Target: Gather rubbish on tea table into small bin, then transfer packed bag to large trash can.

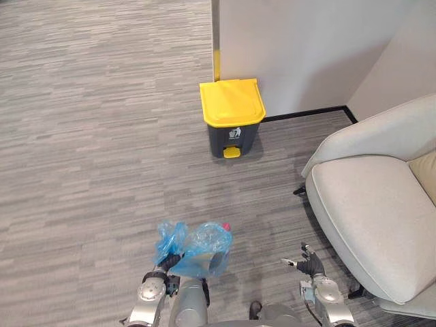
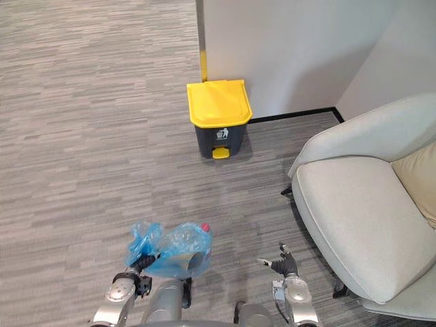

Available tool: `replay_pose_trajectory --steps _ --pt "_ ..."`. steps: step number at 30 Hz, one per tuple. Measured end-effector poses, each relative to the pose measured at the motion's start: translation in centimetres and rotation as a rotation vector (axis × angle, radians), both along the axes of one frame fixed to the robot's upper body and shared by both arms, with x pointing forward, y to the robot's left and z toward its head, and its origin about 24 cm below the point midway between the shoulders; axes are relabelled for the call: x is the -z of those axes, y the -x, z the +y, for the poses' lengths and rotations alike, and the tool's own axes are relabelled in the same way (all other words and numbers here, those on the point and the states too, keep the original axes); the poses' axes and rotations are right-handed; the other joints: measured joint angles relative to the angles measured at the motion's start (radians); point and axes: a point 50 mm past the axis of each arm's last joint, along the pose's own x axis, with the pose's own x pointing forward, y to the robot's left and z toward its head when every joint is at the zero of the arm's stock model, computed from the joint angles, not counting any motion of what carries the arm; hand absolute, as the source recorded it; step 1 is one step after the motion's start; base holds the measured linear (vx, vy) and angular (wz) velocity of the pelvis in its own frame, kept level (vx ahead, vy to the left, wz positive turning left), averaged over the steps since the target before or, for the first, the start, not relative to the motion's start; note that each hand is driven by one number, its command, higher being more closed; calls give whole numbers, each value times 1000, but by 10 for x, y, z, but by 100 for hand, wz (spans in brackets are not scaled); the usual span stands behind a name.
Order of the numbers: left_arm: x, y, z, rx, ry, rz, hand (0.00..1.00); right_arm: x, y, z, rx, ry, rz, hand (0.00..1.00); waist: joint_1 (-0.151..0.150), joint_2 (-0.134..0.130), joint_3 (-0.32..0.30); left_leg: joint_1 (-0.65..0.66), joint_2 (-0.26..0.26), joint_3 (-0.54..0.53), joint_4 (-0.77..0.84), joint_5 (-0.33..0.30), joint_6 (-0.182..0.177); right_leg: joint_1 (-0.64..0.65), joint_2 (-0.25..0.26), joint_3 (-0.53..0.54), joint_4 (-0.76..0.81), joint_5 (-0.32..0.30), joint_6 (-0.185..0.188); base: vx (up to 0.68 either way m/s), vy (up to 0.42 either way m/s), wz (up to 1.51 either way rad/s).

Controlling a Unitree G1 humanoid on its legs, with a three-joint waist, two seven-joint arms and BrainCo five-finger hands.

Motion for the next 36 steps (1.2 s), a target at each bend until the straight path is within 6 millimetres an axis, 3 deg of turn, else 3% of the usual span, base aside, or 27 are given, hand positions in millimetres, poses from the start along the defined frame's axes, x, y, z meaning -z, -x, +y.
replay_pose_trajectory --steps 1,3,4,6,8,9,10,13,14,15,16,17,20,21,23,24,25,27,29,30,32,33,34,36 --pt "1 1 -4 2 13 3 100 0 0 -1 0 4 1 0 2 -3 -2 3 -21 25 41 -48 16 -11 -30 26 48 -21 27 388 369 -38" --pt "4 5 -6 1 18 17 100 -1 -2 1 -8 1 -2 0 0 -2 -3 34 -42 68 59 -102 47 -62 -60 66 193 -21 45 368 325 -45" --pt "6 9 -4 -2 13 29 100 -1 -4 3 -15 -3 -6 0 0 -3 -3 68 -55 84 57 -125 60 -108 -74 82 319 2 86 287 187 -27" --pt "6 12 0 16 -9 40 100 3 0 4 -27 -2 19 0 -10 -3 -4 130 -70 90 56 -155 88 -166 -89 73 509 31 127 412 172 -3" --pt "5 11 3 13 -21 36 100 5 1 6 -38 -7 31 0 -24 -5 -5 182 -72 90 39 -178 98 -227 -91 28 628 11 91 394 43 9" --pt "4 10 7 1 -34 33 100 3 -4 9 -60 -2 21 0 -27 -4 -4 221 -70 89 3 -179 98 -286 -78 -13 671 -15 48 383 -14 -10" --pt "3 10 10 -4 -46 33 100 3 -4 10 -73 0 21 0 -30 -1 -3 252 -66 89 -27 -178 97 -324 -61 -41 670 -26 28 473 -48 -11" --pt "2 7 12 -16 -45 24 100 3 -4 6 -84 17 32 0 -32 21 10 357 -25 86 -84 -179 97 -410 7 -133 503 -35 -16 416 -102 -2" --pt "2 7 13 -16 -47 25 100 3 -3 4 -83 23 35 0 -34 24 12 384 -15 83 -84 -180 93 -431 25 -158 356 7 -39 546 -180 21" --pt "3 8 17 -17 -57 31 100 5 2 2 -80 26 49 0 -41 13 6 406 -17 77 -84 -186 67 -428 29 -162 189 103 -38 485 -165 39" --pt "4 11 18 -26 -55 41 100 9 9 -2 -75 33 73 0 -49 8 5 427 -28 54 -84 -207 19 -402 29 -169 111 271 -107 495 -134 24" --pt "9 12 11 -30 -33 60 100 11 11 -7 -68 45 99 0 -47 48 -5 429 11 24 -83 -207 3 -386 66 -180 112 262 -122 373 -87 9" --pt "7 5 10 -24 -31 44 100 7 6 -11 -53 47 80 0 -53 48 -6 427 21 -18 -49 -141 -59 -369 70 -198 135 194 -134 363 -128 10" --pt "6 2 9 -23 -28 37 100 8 8 -11 -51 46 85 0 -54 50 -5 409 37 -29 16 -124 -82 -340 72 -212 123 180 -137 405 -173 42" --pt "8 5 1 -33 1 42 100 9 14 -4 -50 27 80 0 -42 53 -1 292 98 -50 364 -27 -105 -203 97 -231 34 165 -145 318 -125 29" --pt "8 5 -1 -32 10 42 100 8 13 -2 -51 23 70 0 -34 54 0 259 122 -38 453 -38 -101 -165 106 -232 12 163 -148 298 -74 0" --pt "10 8 -5 -33 22 49 100 8 16 1 -44 10 66 0 -24 52 0 193 160 -8 563 -60 -74 -110 118 -231 -21 154 -159 261 -24 -8" --pt "12 10 -9 -26 36 59 100 6 13 3 -37 2 51 0 -9 45 -2 112 177 23 559 -86 -30 -71 116 -225 -55 144 -157 183 18 -10" --pt "12 10 -11 -21 46 59 100 6 11 2 -20 -7 44 0 2 45 -3 60 170 37 409 -100 -8 -42 112 -213 -81 144 -147 174 87 -12" --pt "12 10 -10 -21 44 60 100 5 9 2 -4 -15 36 0 3 42 1 39 147 33 281 -100 -8 -30 98 -208 -84 145 -125 233 167 -1" --pt "12 10 -12 -19 49 58 100 5 8 0 24 -17 32 0 1 34 6 32 95 29 79 -77 -31 -16 61 -197 -84 129 -92 225 205 -4" --pt "12 10 -13 -19 53 57 100 5 9 -4 30 -6 39 0 2 42 3 45 74 22 -55 -5 -52 -12 49 -184 -80 117 -63 241 255 -36" --pt "13 12 -12 -22 50 65 100 8 12 -5 29 -4 60 0 14 45 0 80 61 38 -100 98 -6 -6 45 -147 -67 104 -36 309 301 -40" --pt "12 10 -7 -20 35 61 100 10 13 -1 27 -12 69 0 22 21 -8 92 23 66 -92 69 17 3 7 -123 -84 95 -4 283 263 -29"
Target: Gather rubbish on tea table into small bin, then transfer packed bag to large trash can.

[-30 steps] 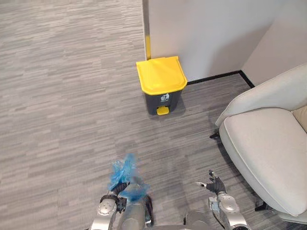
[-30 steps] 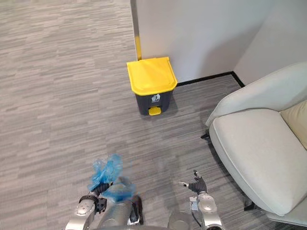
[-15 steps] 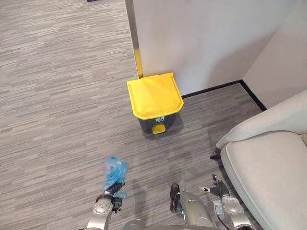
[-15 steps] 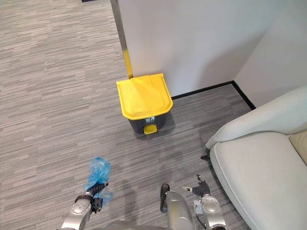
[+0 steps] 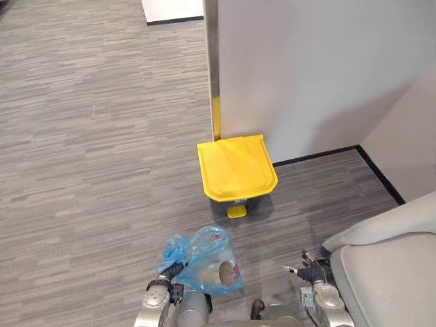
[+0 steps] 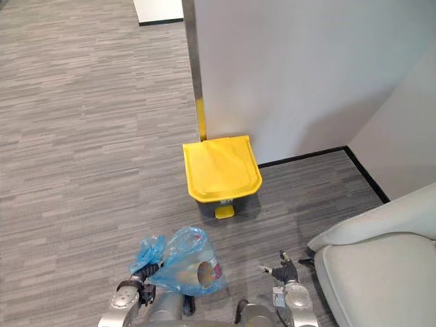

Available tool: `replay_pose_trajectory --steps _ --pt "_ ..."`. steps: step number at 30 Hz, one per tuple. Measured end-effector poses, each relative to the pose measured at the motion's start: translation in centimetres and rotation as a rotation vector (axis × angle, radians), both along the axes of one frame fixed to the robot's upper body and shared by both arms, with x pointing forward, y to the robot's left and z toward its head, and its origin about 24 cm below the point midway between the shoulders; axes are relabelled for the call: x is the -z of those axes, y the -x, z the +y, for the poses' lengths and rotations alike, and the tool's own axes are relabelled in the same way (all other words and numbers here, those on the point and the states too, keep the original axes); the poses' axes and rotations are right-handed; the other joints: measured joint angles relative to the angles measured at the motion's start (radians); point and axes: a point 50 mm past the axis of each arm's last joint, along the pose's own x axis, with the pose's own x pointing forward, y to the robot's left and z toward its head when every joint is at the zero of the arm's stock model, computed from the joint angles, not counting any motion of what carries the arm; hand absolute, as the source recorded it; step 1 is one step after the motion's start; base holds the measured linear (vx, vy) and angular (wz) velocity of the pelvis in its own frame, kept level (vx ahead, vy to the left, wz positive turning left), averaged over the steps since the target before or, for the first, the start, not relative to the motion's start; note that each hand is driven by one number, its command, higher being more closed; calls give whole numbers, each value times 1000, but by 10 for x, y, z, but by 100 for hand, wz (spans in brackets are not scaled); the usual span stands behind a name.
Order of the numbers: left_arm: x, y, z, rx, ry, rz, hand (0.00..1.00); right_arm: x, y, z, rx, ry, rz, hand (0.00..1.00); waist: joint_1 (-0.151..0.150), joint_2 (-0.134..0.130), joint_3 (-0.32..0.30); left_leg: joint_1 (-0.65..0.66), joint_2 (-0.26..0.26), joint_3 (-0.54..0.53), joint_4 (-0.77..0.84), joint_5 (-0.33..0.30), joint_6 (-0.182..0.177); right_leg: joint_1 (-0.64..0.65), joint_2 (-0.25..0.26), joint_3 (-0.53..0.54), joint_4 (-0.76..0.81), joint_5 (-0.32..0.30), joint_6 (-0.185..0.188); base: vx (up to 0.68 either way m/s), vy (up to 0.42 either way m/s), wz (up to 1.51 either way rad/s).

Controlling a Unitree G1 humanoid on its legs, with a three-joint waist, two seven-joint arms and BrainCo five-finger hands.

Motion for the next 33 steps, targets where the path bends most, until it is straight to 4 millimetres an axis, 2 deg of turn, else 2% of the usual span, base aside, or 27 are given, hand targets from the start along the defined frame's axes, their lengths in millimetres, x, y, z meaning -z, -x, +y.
replay_pose_trajectory --steps 4,6,8,10,11,13,14,15,16,18,21,23,26,29,33 --pt "1 2 1 1 -3 8 100 -3 -9 1 -15 6 -20 0 2 -11 -6 20 -54 59 68 -119 37 -18 -75 63 91 -64 58 209 212 -30" --pt "4 5 2 -1 -6 27 100 -5 -12 2 -31 8 -24 0 0 -10 -7 57 -79 81 61 -146 47 -73 -103 104 242 -78 71 252 172 -26" --pt "4 7 11 6 -37 36 100 -2 -9 5 -53 8 -4 0 -8 -16 -10 115 -95 90 54 -161 78 -147 -127 117 457 -71 89 285 92 0" --pt "2 5 18 12 -66 31 100 0 -8 6 -64 7 8 0 -25 -18 -13 148 -92 72 37 -167 85 -183 -115 96 509 -106 61 303 -30 23" --pt "0 3 22 7 -83 24 100 0 -9 6 -65 7 6 0 -25 -17 -13 165 -83 65 22 -165 82 -224 -90 86 500 -121 36 257 -65 23" --pt "-2 1 27 5 -100 19 100 1 -9 4 -65 10 15 0 -31 -13 -12 175 -62 40 19 -162 77 -281 -35 85 434 -120 22 227 -122 26" --pt "-1 0 27 5 -101 25 100 2 -6 3 -63 14 27 0 -33 -18 -15 188 -60 27 23 -160 66 -293 -14 89 320 -74 1 217 -150 39" --pt "-1 1 30 5 -108 28 100 4 -3 2 -61 14 36 0 -34 -28 -20 194 -70 17 28 -163 52 -285 -12 91 237 10 -9 252 -135 50" --pt "3 3 25 -1 -91 48 100 7 4 -5 -54 29 66 0 -46 -11 -21 214 -70 -14 30 -177 27 -262 -6 77 229 76 -30 216 -80 36" --pt "7 7 18 -1 -67 61 100 7 5 -10 -53 43 74 0 -49 13 -37 222 -42 -23 11 -167 11 -233 17 62 189 85 -44 223 -84 11" --pt "9 8 15 -2 -58 69 100 6 4 -13 -49 48 75 0 -51 26 -44 262 -18 -35 -67 -147 -20 -184 53 46 88 107 -55 144 -90 -1" --pt "10 9 14 -3 -54 73 100 6 5 -14 -43 50 77 0 -51 27 -46 280 -11 -36 -91 -141 -28 -160 61 44 50 123 -54 52 -32 0" --pt "12 11 10 -5 -42 85 100 8 8 -16 -31 49 88 0 -51 28 -48 285 -10 -42 -97 -134 -28 -123 64 40 -16 156 -47 -1 30 4" --pt "13 11 9 -5 -37 85 100 9 9 -16 -29 46 93 0 -50 26 -53 271 -29 -60 -124 -102 -23 -99 55 36 -108 215 -36 -56 33 10" --pt "15 16 9 -6 -37 101 100 10 10 -13 -28 37 95 0 -47 26 -54 267 -31 -66 -131 -100 -21 -62 57 33 -185 266 -38 -94 25 5"
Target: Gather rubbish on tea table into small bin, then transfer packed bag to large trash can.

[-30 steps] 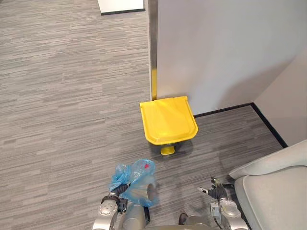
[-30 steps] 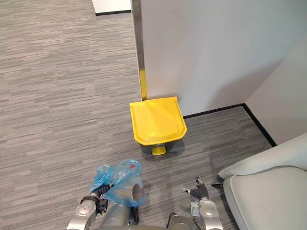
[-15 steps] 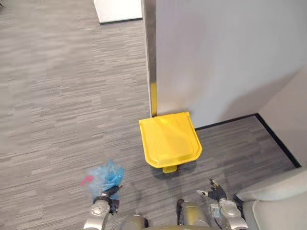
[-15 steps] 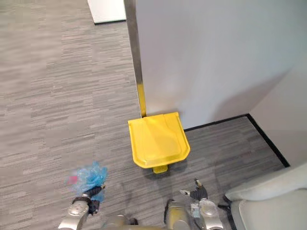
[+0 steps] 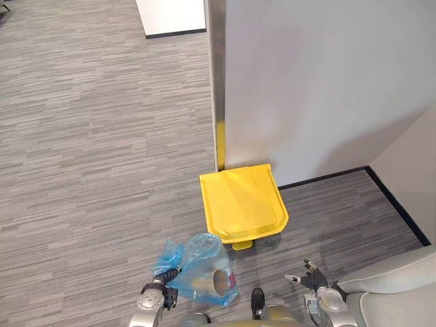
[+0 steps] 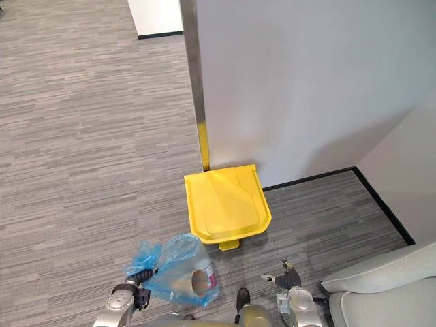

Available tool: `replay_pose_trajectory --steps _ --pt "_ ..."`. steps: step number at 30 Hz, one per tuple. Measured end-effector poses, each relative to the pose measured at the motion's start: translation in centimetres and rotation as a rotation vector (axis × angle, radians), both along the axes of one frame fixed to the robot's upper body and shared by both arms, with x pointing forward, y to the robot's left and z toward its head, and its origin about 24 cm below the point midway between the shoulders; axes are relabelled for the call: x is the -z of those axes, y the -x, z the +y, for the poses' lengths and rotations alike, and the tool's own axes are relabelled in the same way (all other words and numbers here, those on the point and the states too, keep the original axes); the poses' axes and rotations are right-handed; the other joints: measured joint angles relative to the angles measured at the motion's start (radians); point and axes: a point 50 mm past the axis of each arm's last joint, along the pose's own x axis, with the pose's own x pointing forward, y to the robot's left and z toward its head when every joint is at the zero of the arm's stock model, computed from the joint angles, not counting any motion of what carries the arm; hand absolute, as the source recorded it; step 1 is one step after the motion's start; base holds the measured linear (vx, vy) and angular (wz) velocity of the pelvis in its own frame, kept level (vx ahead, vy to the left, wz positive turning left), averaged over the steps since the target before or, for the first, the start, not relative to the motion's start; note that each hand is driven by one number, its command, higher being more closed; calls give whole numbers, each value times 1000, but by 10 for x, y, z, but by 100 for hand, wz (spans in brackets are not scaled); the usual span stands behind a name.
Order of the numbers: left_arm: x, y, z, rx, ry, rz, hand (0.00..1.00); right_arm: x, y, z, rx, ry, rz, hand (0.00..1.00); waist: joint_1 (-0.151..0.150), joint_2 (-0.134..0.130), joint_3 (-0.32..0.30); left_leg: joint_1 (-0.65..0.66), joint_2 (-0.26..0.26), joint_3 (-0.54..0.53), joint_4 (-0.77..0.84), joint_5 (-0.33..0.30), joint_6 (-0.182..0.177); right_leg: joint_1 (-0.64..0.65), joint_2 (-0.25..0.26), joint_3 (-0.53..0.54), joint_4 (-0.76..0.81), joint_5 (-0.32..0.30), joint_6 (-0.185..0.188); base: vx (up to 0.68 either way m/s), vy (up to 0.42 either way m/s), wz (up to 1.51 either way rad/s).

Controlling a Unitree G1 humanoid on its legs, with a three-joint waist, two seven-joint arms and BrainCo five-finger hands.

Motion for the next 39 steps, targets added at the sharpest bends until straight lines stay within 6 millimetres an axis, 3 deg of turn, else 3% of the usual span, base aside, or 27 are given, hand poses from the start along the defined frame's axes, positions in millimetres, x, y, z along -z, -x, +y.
replay_pose_trajectory --steps 9,15,22,25,27,29,30,31,32,33,35,36,37,39 --pt "8 14 3 -14 -5 62 100 6 16 1 21 -9 36 0 0 -9 -22 0 -1 -28 -67 27 -17 32 1 -24 -115 71 -10 -100 -30 6" --pt "8 12 2 -11 -4 55 100 8 24 -3 45 -7 53 0 -2 -10 -27 -22 6 -53 -69 27 -18 30 7 -48 -137 72 -7 -29 -23 10" --pt "8 12 2 -10 -3 55 100 6 20 -3 47 -2 42 0 2 -21 -33 -19 10 -45 -79 18 -19 21 18 -43 -122 48 1 82 22 -2" --pt "7 12 2 -10 -3 53 100 3 10 -2 40 0 17 0 14 -20 -33 -25 23 -15 -26 -18 -11 -36 22 -18 7 -19 -2 129 60 -25" --pt "5 8 3 -7 -5 36 100 1 5 -1 35 3 5 0 23 -31 -29 -39 14 6 47 -64 -2 -128 -1 4 226 -131 7 111 91 -21" --pt "2 2 3 -2 -8 18 100 0 1 -2 37 5 -5 0 14 -40 -14 -9 -7 -2 85 -93 30 -170 -52 -3 429 -191 60 98 87 17" --pt "1 -1 4 -1 -10 9 100 -1 0 -2 37 5 -9 0 6 -35 -6 6 -8 -8 88 -114 35 -206 -62 -9 528 -189 76 92 65 28" --pt "-2 -5 8 -4 -23 -2 100 -1 -4 1 40 -7 -19 0 -3 -26 25 34 -8 -23 127 -162 53 -294 -77 -20 705 -230 99 70 35 13" --pt "-2 -6 9 -6 -26 -3 100 -2 -4 2 40 -12 -21 0 0 -24 33 44 -2 -24 155 -187 57 -312 -70 -22 703 -260 88 157 62 11" --pt "-4 -8 15 -5 -43 -6 100 -1 -4 4 36 -14 -20 0 -2 -28 49 61 8 -25 188 -211 57 -331 -58 -29 601 -249 92 158 31 11" --pt "-9 -16 24 0 -70 -25 100 -1 -4 3 44 -15 -15 0 -4 -71 70 82 -16 -29 195 -218 56 -333 -54 -49 343 -151 97 184 -29 30" --pt "-11 -19 25 -1 -75 -33 100 0 -1 0 62 -13 -9 0 -9 -95 78 94 -31 -44 207 -237 29 -319 -53 -40 233 -87 92 199 -83 49" --pt "-11 -21 20 -3 -59 -39 100 -1 0 -5 87 -11 -6 0 -11 -83 87 101 -22 -58 220 -250 19 -306 -52 -36 239 -61 93 269 -79 39" --pt "-12 -27 12 1 -38 -56 100 -6 -6 -9 109 -10 -42 0 -2 -46 107 110 5 -56 214 -247 13 -306 -33 -46 269 -92 85 247 -50 16"
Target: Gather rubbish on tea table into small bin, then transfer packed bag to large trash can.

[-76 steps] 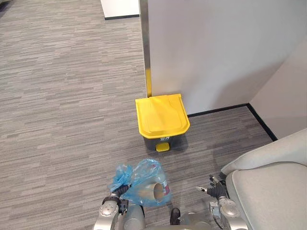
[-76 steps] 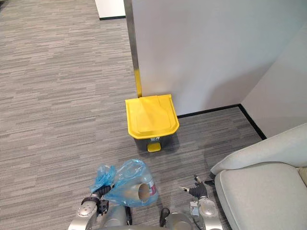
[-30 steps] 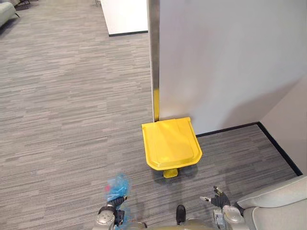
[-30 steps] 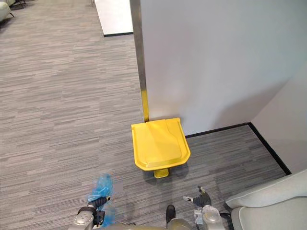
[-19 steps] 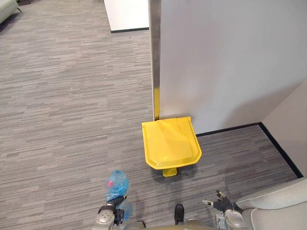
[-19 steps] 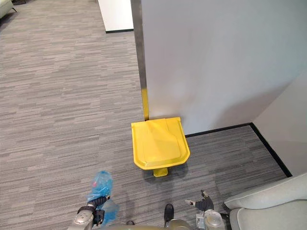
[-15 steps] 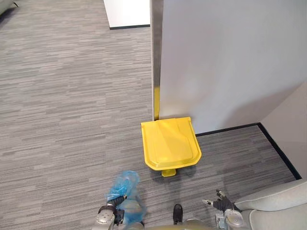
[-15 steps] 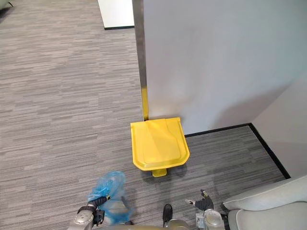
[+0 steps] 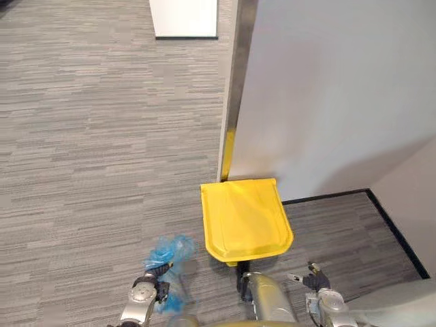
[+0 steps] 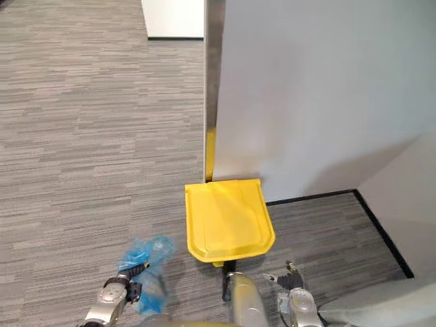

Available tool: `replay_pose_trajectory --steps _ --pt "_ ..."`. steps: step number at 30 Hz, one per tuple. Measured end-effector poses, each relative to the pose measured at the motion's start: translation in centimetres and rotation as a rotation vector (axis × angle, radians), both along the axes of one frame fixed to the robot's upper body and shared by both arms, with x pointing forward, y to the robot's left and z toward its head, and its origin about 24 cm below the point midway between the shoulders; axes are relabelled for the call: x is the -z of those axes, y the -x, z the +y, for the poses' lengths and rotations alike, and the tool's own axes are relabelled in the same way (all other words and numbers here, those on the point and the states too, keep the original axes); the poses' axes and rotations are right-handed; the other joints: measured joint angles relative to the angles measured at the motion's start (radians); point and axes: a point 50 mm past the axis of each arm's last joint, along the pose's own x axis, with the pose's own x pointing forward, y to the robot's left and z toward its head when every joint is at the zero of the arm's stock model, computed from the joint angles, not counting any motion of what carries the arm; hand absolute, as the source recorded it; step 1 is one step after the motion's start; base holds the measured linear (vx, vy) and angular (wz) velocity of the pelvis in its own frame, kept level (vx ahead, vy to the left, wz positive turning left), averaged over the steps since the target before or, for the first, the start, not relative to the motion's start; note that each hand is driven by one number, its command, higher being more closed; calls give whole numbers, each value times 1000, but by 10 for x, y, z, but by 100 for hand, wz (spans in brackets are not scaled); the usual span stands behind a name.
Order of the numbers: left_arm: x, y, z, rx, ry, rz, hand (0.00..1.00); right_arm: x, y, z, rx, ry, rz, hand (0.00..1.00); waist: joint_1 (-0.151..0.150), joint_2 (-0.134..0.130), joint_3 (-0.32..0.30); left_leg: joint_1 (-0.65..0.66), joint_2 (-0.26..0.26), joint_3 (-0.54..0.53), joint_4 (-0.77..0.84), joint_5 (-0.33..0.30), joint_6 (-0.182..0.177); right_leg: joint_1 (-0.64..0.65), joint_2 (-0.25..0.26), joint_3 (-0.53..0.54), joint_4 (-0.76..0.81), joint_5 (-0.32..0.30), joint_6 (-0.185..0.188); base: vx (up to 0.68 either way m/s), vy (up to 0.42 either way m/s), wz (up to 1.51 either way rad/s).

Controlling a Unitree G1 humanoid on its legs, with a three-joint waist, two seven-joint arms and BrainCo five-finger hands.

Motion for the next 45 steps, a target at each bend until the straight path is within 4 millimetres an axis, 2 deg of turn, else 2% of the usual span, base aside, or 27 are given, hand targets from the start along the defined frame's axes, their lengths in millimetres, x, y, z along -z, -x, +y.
replay_pose_trajectory --steps 2,4,5,7,8,12,17,20,23,25,27,28,29,31,34,36,37,38,40,42,43,45 --pt "0 0 1 -7 0 -1 100 -2 -3 1 0 -4 -14 0 -1 12 2 36 2 2 -31 0 0 -21 -4 -4 86 -27 -31 171 -55 13" --pt "-1 1 6 -35 0 -6 100 -2 -2 4 17 -19 -23 0 1 22 -1 84 15 -2 -72 -4 -7 -33 -6 -16 177 -100 -43 189 -73 16" --pt "-2 0 7 -40 -1 -11 100 -1 -2 5 46 -33 -29 0 0 33 -7 96 25 -6 -96 -12 -22 -45 -2 -33 213 -131 -49 145 -53 17" --pt "-2 -1 7 -40 -1 -12 100 -2 -3 6 46 -39 -35 0 2 32 -8 96 27 -4 -107 0 -41 -56 -1 -33 225 -139 -54 113 -38 3" --pt "-1 0 6 -39 3 -9 100 -2 -3 6 47 -39 -35 0 1 32 -8 94 28 5 -107 12 -56 -56 1 -32 225 -139 -57 112 -36 -7" --pt "0 3 5 -39 5 -1 100 3 2 7 55 -49 -7 0 -3 24 -33 86 19 10 -138 54 -59 -57 7 -23 181 -124 -77 84 -31 -9" --pt "5 7 2 -24 9 28 100 6 4 11 33 -54 13 0 -4 20 -50 68 19 5 -145 64 -64 -57 17 -20 132 -94 -90 17 -13 -3" --pt "6 6 -7 10 20 28 100 2 -9 24 -62 -48 -2 0 -4 22 -52 32 19 -5 -143 69 -71 -63 13 -30 84 -58 -94 -18 -11 11" --pt "3 2 -13 33 34 7 100 -8 -36 40 -185 -32 -57 0 -4 25 -52 -12 18 -26 -139 69 -71 -76 1 -50 46 -26 -92 -37 -22 22" --pt "-4 -5 -16 51 40 -35 100 -26 -63 50 -280 2 -141 0 5 26 -52 -49 17 -42 -123 68 -72 -89 -8 -62 34 -9 -99 -60 -50 25" --pt "-9 -9 -17 55 40 -64 100 -40 -82 56 -330 28 -209 0 10 31 -49 -77 16 -52 -104 67 -72 -91 -19 -75 17 4 -88 -72 -52 25" --pt "-14 -14 -18 59 40 -93 100 -54 -98 58 -368 55 -268 0 15 38 -45 -106 21 -51 -73 58 -73 -91 -19 -84 -6 16 -71 -69 -46 23" --pt "-16 -16 -18 61 39 -107 100 -59 -104 59 -385 72 -289 0 24 43 -42 -118 25 -50 -54 48 -72 -91 -17 -88 -13 23 -63 -133 -65 18" --pt "-26 -24 -20 66 41 -164 100 -81 -128 58 -418 115 -363 0 33 60 -21 -151 45 -51 -5 -6 -62 -91 -11 -107 -24 44 -61 -157 -42 14" --pt "-34 -30 -19 46 49 -213 100 -102 -147 56 -440 158 -427 0 39 52 -2 -190 44 -56 50 -28 -44 -91 -10 -98 -50 63 -44 -147 -24 5" --pt "-45 -36 -19 53 49 -271 100 -119 -161 51 -451 200 -470 0 54 54 14 -216 53 -69 55 -28 -42 -91 5 -85 -91 61 -40 -156 -57 6" --pt "-52 -41 -21 66 55 -308 100 -133 -171 45 -447 234 -506 0 52 55 34 -225 57 -78 56 -27 -42 -107 7 -56 -31 84 -82 -98 -67 21" --pt "-54 -42 -20 68 53 -318 100 -139 -175 41 -442 254 -520 0 51 53 37 -228 56 -82 60 -25 -46 -102 7 -45 -20 70 -91 -63 -59 15" --pt "-60 -43 -23 61 79 -356 100 -180 -199 30 -415 315 -627 0 58 76 56 -247 70 -89 79 -17 -65 -107 32 -60 -30 73 -100 22 -37 3" --pt "-64 -45 -27 67 100 -379 100 -206 -211 25 -388 334 -694 0 59 77 63 -248 80 -92 78 -15 -69 -107 41 -64 -29 77 -106 34 -47 1" --pt "-65 -44 -33 89 112 -385 100 -218 -216 23 -370 337 -726 0 59 77 64 -248 84 -91 79 -15 -69 -107 43 -66 -28 77 -106 25 -34 -1" --pt "-70 -46 -40 119 127 -407 100 -229 -220 21 -339 325 -759 0 59 73 69 -249 84 -86 81 -15 -69 -107 42 -64 -28 77 -106 0 0 0"
